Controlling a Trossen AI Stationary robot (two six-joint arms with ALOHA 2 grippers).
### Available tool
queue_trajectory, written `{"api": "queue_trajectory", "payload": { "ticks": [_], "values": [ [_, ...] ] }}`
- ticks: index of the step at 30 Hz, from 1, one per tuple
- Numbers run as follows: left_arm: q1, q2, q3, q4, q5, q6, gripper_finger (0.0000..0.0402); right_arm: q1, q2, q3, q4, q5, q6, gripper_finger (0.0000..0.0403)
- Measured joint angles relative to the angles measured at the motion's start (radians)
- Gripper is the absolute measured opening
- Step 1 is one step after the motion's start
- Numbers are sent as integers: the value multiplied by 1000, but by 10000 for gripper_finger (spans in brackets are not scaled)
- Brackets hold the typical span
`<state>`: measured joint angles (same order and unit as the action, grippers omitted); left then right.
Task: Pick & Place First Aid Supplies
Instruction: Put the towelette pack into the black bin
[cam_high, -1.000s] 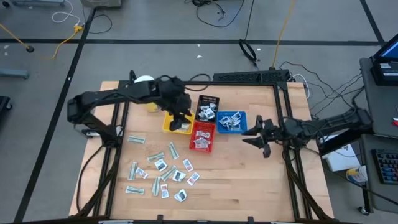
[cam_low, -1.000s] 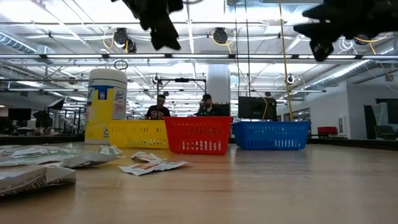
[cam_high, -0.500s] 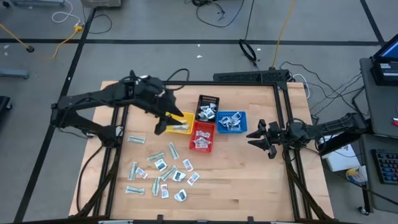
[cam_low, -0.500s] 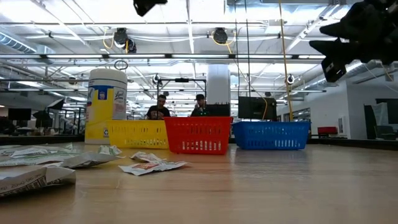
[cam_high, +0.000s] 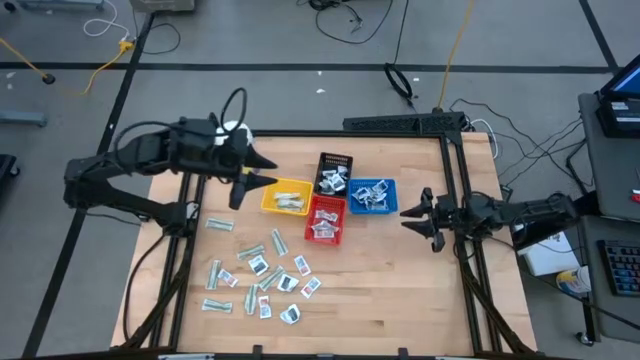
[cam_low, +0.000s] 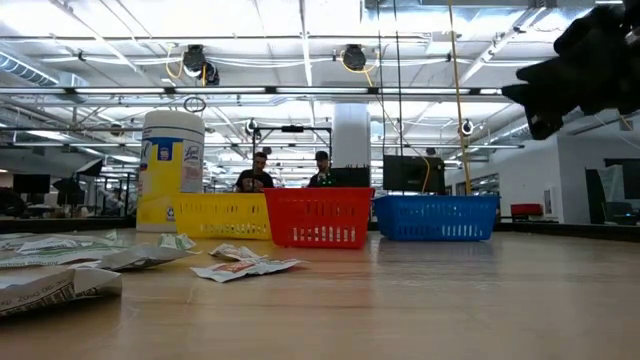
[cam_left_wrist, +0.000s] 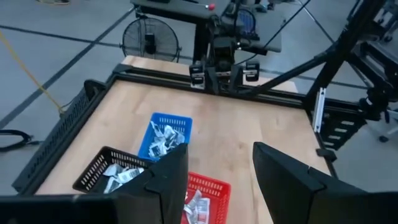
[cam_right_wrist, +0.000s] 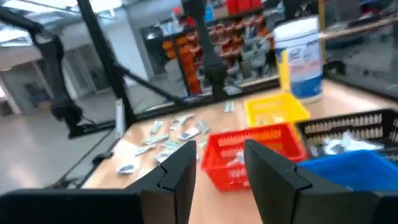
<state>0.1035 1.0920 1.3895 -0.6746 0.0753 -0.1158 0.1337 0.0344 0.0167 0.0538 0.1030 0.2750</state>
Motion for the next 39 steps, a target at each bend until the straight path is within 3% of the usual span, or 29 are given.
{"api": "queue_trajectory", "payload": {
  "ticks": [7,13,16,20,26,31,35,39],
  "values": [
    [-17,-8,0,-1,-26,-43,186,-85,-31,24,-60,14,-49,130],
    [-17,-5,0,-26,-24,-197,186,-117,-12,24,-52,45,-48,130],
    [-2,-4,0,-49,60,-248,186,-117,2,23,-2,53,-48,130],
    [5,-4,0,-172,163,-302,186,-117,9,23,76,55,-49,130],
    [-9,-1,0,-470,204,-279,186,-117,10,23,92,56,-49,130],
    [-25,11,0,-675,188,-226,186,-117,10,23,93,55,-49,130],
    [-51,28,0,-744,168,-257,186,-117,10,23,94,54,-49,130],
    [-153,71,0,-809,2,-382,186,-117,10,23,97,54,-49,130]
  ]
}}
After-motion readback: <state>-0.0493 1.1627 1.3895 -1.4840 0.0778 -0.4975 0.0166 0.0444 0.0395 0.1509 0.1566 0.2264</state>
